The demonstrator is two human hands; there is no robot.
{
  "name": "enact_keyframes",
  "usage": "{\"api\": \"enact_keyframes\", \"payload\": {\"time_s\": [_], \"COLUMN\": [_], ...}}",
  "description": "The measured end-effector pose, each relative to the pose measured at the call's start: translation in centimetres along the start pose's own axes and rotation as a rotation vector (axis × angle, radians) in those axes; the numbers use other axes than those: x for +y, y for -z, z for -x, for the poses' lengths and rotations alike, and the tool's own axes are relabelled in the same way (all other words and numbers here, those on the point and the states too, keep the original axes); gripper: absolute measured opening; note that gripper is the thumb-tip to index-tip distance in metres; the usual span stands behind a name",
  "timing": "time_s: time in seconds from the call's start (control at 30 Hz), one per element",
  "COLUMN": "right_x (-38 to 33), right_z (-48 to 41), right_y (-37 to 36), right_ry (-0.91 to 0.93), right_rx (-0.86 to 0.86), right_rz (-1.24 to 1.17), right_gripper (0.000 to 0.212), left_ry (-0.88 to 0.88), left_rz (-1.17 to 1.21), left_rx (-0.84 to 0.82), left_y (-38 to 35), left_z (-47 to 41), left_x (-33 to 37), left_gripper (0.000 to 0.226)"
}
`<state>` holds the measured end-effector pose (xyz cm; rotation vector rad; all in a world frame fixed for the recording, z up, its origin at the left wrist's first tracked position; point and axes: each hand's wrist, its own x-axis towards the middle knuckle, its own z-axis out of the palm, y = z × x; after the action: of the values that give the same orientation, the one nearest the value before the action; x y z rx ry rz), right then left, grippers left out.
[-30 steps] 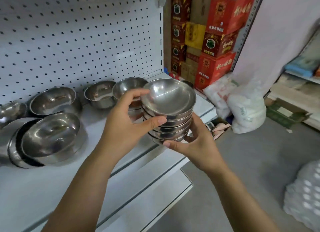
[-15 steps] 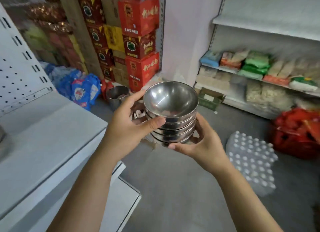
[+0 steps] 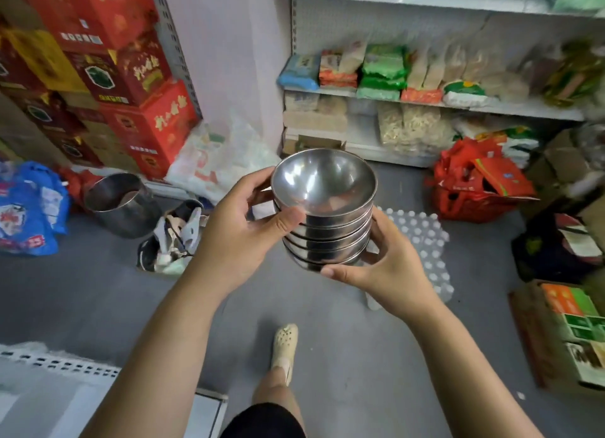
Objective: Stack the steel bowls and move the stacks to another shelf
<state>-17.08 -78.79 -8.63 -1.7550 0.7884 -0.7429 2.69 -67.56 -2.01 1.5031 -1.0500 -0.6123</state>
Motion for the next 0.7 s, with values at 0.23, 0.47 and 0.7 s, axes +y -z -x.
{"api": "enact_keyframes", "payload": {"time_s": [0.23,0.47,0.7], "right_x": [1.4,2.4,4.5], "right_z": [-11.9,-23.7,-33.5], "right_y": [1.7,0.6,2.3], "right_ry": [-0.027,-0.043,-0.071], "right_rx": [0.121,0.212,0.202], "right_rz": [-0.008,-0.046,-0.001], "right_gripper": [0.111,0.103,0.099], "left_ry": [-0.020,-0.053,-0.029], "left_rz": [-0.004,-0.016,0.000], "left_rx": [-0.073,-0.166,-0.177], "left_y": [-1.0,0.1,-1.1], "left_z": [-14.3,-27.9,-37.5], "left_x": [-1.7,-3.6,-6.3], "left_gripper": [0.066,0.057,0.055]}}
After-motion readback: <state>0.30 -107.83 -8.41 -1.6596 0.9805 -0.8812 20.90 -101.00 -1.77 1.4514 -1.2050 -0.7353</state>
